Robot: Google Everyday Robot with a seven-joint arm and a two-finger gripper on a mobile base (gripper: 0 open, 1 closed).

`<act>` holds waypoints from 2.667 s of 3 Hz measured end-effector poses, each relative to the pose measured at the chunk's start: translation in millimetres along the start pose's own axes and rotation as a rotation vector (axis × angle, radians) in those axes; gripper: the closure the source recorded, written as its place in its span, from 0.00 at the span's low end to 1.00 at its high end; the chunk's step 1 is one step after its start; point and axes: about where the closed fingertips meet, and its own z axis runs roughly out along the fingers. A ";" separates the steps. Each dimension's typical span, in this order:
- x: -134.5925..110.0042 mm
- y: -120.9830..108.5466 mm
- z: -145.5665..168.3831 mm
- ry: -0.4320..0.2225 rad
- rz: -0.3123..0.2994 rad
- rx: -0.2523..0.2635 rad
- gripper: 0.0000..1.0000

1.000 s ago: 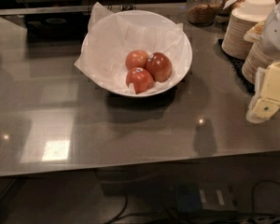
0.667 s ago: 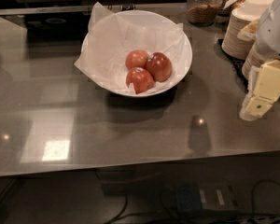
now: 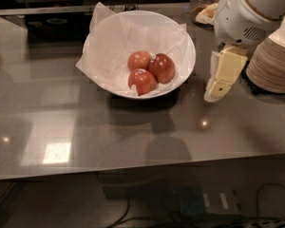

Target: Pick apple from white bowl

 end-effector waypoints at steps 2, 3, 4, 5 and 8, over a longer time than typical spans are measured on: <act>-31.3 -11.8 11.9 -0.103 -0.070 -0.007 0.00; -39.8 -26.7 30.9 -0.128 -0.092 -0.012 0.00; -47.7 -40.9 48.4 -0.146 -0.100 -0.036 0.01; -51.9 -48.3 60.3 -0.169 -0.089 -0.060 0.06; -64.4 -59.3 95.7 -0.206 -0.094 -0.127 0.36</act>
Offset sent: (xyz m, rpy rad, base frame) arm 0.0126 0.0287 0.0028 0.0610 -0.0194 0.0877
